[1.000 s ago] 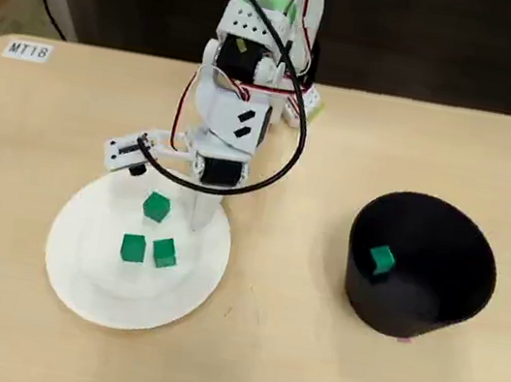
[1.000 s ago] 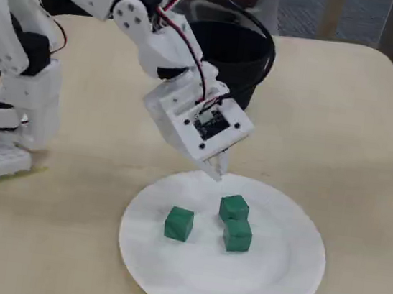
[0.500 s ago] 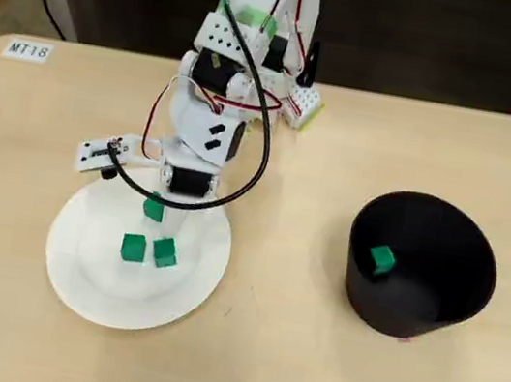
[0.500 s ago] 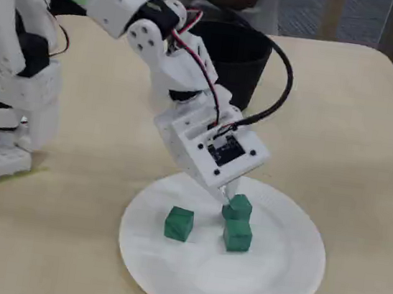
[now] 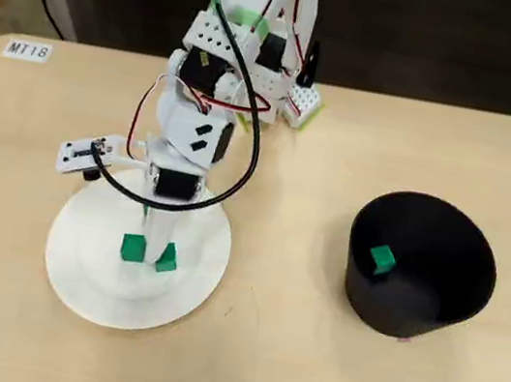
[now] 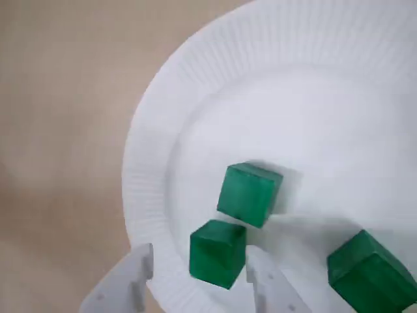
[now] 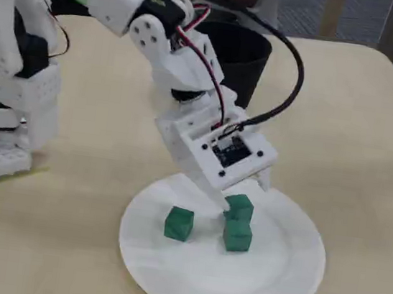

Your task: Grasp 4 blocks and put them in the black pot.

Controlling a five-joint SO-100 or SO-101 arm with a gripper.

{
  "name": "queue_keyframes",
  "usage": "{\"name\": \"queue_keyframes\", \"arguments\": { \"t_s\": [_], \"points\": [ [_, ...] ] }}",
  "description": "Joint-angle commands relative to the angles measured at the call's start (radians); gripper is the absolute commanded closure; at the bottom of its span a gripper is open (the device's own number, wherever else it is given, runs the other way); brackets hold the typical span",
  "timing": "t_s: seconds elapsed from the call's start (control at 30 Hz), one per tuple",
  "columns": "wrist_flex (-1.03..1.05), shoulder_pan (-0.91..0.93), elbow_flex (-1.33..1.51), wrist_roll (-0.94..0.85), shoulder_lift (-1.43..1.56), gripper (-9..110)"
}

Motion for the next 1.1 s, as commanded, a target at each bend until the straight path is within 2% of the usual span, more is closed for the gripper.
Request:
{"name": "queue_keyframes", "arguments": {
  "t_s": [0.0,0.73,1.07],
  "points": [
    [0.006,-0.018,-0.049,-0.011,0.012,81],
    [-0.035,-0.038,-0.066,-0.009,-0.118,81],
    [-0.052,-0.038,-0.109,0.011,-0.170,93]
  ]
}}
